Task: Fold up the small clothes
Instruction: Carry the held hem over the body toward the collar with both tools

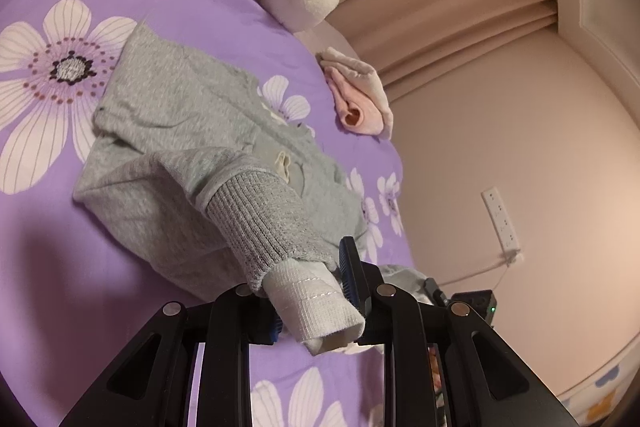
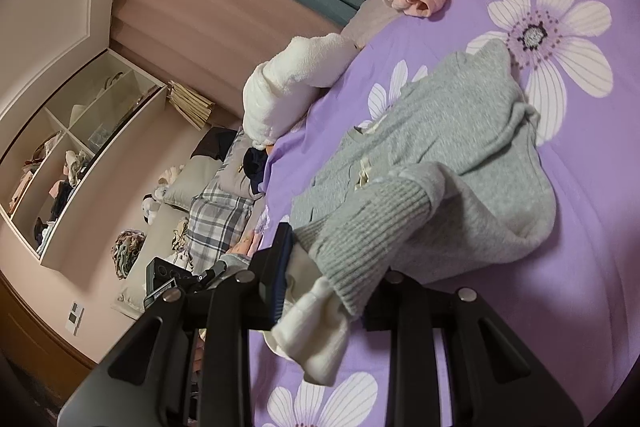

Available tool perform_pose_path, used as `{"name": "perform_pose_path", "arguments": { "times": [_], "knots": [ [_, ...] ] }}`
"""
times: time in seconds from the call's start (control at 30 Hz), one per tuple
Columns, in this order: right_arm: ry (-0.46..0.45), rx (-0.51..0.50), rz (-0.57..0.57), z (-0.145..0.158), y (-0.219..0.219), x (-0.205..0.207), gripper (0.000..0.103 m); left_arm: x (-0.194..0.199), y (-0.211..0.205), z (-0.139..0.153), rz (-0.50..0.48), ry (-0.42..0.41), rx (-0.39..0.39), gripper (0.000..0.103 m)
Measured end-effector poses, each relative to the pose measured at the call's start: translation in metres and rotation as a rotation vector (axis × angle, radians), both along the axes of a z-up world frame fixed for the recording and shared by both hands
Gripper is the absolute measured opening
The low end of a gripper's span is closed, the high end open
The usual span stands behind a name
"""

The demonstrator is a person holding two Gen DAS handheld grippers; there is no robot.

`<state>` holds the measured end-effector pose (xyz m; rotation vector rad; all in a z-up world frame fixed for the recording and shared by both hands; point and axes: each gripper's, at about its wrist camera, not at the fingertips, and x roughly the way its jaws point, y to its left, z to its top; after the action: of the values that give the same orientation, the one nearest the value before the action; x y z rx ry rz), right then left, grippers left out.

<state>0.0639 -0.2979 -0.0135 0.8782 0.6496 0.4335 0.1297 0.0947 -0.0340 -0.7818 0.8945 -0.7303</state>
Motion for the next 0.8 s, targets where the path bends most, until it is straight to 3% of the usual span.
{"name": "perform_pose_path", "arguments": {
  "times": [0.8],
  "knots": [
    [0.002,-0.081,-0.019,0.021,-0.008,0.101,0.028,0.087,0.001,0.021,0.056,-0.036,0.019,0.022]
  ]
}}
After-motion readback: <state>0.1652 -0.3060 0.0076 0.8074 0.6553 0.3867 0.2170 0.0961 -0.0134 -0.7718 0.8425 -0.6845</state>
